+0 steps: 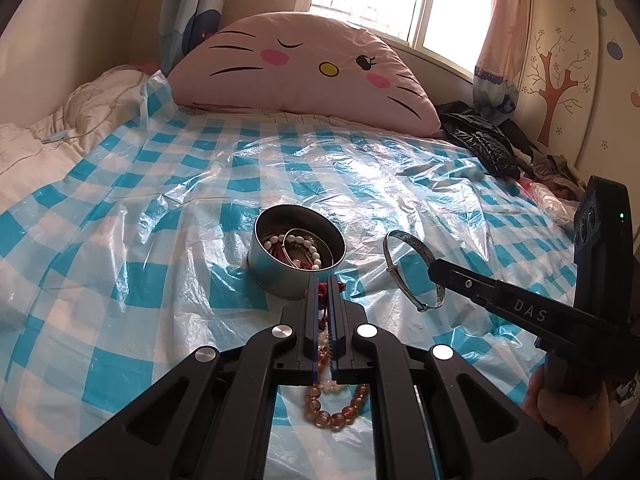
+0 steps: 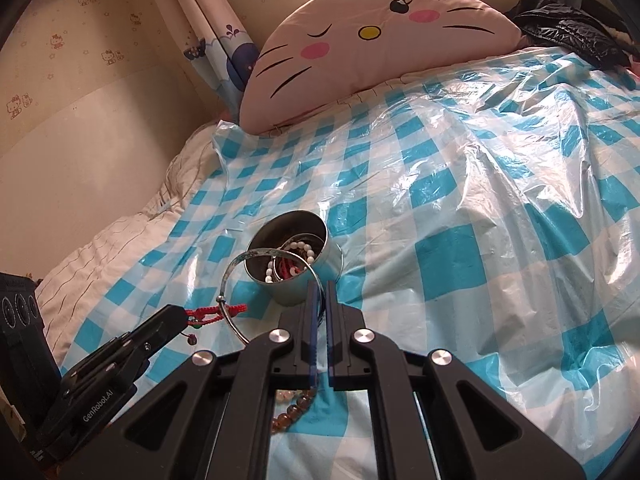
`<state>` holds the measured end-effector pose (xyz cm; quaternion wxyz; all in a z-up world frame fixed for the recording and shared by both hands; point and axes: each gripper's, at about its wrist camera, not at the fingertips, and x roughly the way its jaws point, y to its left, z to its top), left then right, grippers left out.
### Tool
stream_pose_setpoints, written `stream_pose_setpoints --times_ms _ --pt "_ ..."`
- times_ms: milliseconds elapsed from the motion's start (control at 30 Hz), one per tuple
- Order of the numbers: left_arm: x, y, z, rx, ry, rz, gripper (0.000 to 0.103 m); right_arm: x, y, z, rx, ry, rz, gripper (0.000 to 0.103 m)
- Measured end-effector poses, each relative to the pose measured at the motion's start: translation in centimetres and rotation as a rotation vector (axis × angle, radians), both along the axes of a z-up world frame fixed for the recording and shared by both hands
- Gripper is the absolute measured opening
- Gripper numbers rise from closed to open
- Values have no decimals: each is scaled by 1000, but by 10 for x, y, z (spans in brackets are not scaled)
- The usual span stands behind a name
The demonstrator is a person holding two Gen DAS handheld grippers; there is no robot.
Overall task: Organize jewelry
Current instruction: 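Carry the red cord and silver bangle over the tin with both tools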
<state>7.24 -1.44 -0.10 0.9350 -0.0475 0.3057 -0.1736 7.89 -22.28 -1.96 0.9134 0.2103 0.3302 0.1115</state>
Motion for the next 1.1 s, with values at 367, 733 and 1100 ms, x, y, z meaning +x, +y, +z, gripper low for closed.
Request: stream_pose_setpoints --times_ms 367,733,1100 --pt "10 1 7 -24 -19 16 4 17 -5 5 74 -20 -47 4" --pt "35 -9 10 -34 -30 29 4 28 -15 -1 74 -33 -90 4" --pt "66 -13 5 -42 -18 44 4 59 8 -1 38 -46 -60 4"
